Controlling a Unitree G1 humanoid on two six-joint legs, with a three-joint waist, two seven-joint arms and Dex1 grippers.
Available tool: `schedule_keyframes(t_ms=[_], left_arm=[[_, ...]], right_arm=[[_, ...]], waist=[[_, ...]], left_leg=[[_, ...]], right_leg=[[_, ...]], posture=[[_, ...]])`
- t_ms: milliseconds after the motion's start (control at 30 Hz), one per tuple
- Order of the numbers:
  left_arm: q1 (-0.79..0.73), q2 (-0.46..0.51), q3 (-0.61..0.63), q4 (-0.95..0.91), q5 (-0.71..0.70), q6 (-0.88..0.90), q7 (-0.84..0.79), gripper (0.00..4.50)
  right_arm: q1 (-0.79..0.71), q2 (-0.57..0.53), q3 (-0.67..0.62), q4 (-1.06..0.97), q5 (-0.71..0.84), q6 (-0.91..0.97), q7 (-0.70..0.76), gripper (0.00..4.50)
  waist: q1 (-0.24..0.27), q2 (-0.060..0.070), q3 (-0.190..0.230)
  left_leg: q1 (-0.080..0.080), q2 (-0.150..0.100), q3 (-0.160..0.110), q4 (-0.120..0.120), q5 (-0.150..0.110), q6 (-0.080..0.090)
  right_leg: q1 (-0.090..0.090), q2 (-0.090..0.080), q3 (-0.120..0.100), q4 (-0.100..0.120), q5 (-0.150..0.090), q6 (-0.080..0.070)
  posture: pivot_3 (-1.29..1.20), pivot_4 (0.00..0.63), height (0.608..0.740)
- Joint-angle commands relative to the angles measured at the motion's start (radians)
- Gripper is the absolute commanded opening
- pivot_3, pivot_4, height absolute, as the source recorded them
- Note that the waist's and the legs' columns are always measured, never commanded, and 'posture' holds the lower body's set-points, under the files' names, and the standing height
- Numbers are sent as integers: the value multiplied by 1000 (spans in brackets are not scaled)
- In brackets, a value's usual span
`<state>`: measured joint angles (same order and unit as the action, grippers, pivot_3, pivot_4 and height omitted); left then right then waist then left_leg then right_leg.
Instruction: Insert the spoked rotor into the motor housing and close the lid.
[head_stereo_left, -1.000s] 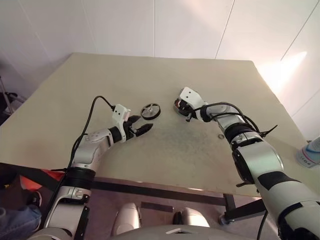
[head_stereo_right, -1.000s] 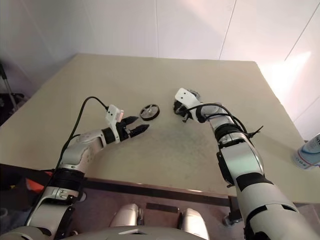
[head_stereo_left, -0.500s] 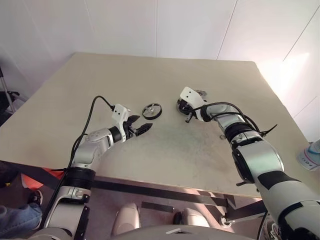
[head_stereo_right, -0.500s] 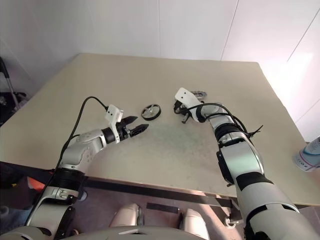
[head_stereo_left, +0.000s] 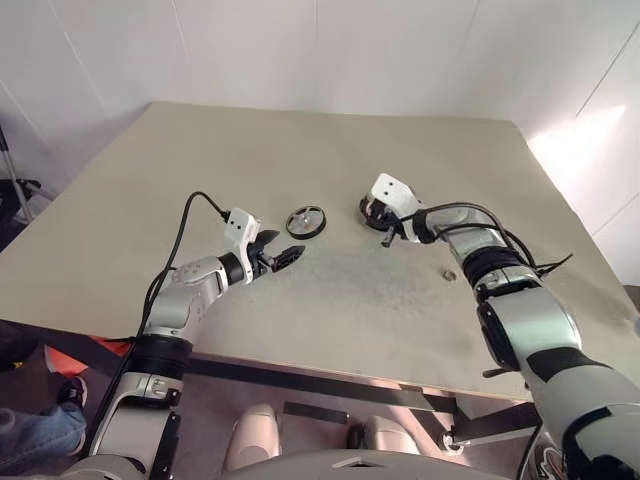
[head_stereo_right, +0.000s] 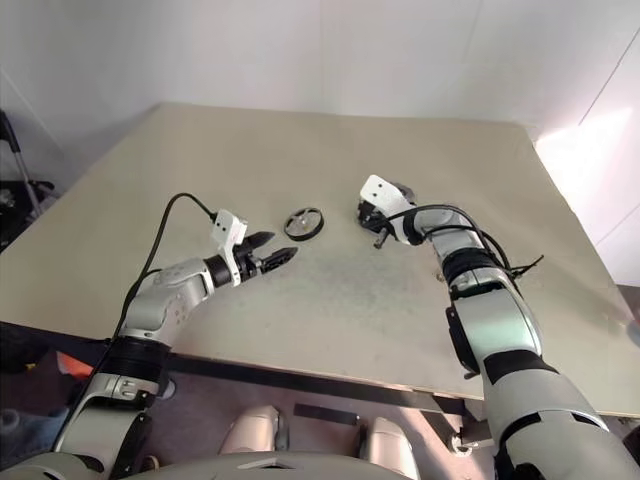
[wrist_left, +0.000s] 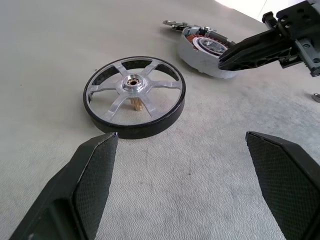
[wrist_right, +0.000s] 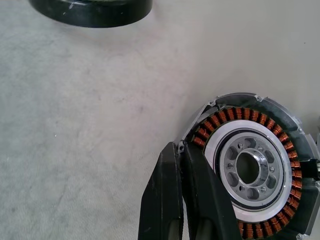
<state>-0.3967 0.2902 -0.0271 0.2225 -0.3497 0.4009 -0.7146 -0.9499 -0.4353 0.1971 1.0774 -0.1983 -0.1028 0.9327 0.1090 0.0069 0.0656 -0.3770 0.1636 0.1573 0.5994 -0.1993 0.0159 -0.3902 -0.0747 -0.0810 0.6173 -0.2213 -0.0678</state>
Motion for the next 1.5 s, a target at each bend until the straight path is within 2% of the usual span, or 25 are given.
schedule_keyframes(t_ms=[33, 333, 600, 800, 833, 933, 1000, 1133, 1300, 1500], left_arm=[[4, 1, 16, -30, -4, -12, 2, 4336], [-4, -9, 7, -15, 0, -12, -3, 4336], [1, -12, 1, -18, 1, -7, -10, 4336], [5, -16, -1, -21, 2, -8, -7, 4336], [5, -16, 0, -21, 1, -8, -6, 4336], [7, -13, 3, -24, 0, -7, -5, 4336], [10, -10, 6, -27, -1, -5, -5, 4336], [13, -7, 10, -32, -4, -1, -3, 4336], [5, -9, 9, -28, -6, 0, -7, 4336], [-10, -18, -7, -7, -3, -2, -21, 4336]], right_arm=[[92, -81, -20, -227, 50, 69, 113, 31], [400, -190, -38, -892, 150, 388, 202, 31], [555, -217, -15, -1248, 200, 580, 196, 31], [568, -212, 22, -1242, 211, 602, 182, 31], [566, -206, 28, -1227, 205, 601, 171, 493], [553, -195, 30, -1215, 188, 591, 122, 1372], [544, -192, -1, -1260, 244, 615, 134, 2014], [528, -196, -85, -1282, 319, 643, 105, 2014], [534, -271, -162, -1136, 251, 573, -10, 2014], [654, -360, -248, -1077, 238, 541, -83, 2014]], waist=[[5, 0, 0], [17, 0, 0], [15, 0, 0], [15, 0, 0], [15, 0, 0], [15, 0, 0], [15, 0, 0], [15, 0, 0], [18, 0, 0], [17, 0, 0]], left_leg=[[-1, 0, 0, 0, 1, 3], [0, 1, 0, 0, 0, 4], [1, 1, 0, -1, -1, 0], [2, 1, 0, 0, -1, 0], [2, 1, 0, -1, -1, -1], [4, 1, 0, -1, -1, -1], [4, 1, 0, -1, -1, -1], [4, 1, 0, -1, -1, -1], [8, 0, 0, -1, -1, -1], [8, 0, 0, -3, -1, -1]], right_leg=[[0, 0, 0, 0, 0, 0], [0, 0, 0, -2, -1, 2], [0, 0, 0, -2, -1, 2], [1, 0, 0, -2, -1, 2], [1, 0, 0, -2, -1, 2], [3, 0, 0, -3, -1, 2], [3, 0, 0, -3, -1, 3], [3, 0, 0, -3, -1, 2], [7, 0, 0, -4, -1, 3], [7, 0, 0, -7, -1, 3]], posture=[[0, 0, 740], [0, 0, 740], [0, 0, 740], [0, 0, 740], [0, 0, 740], [0, 0, 740], [0, 0, 740], [0, 0, 740], [0, 0, 740], [0, 0, 740]])
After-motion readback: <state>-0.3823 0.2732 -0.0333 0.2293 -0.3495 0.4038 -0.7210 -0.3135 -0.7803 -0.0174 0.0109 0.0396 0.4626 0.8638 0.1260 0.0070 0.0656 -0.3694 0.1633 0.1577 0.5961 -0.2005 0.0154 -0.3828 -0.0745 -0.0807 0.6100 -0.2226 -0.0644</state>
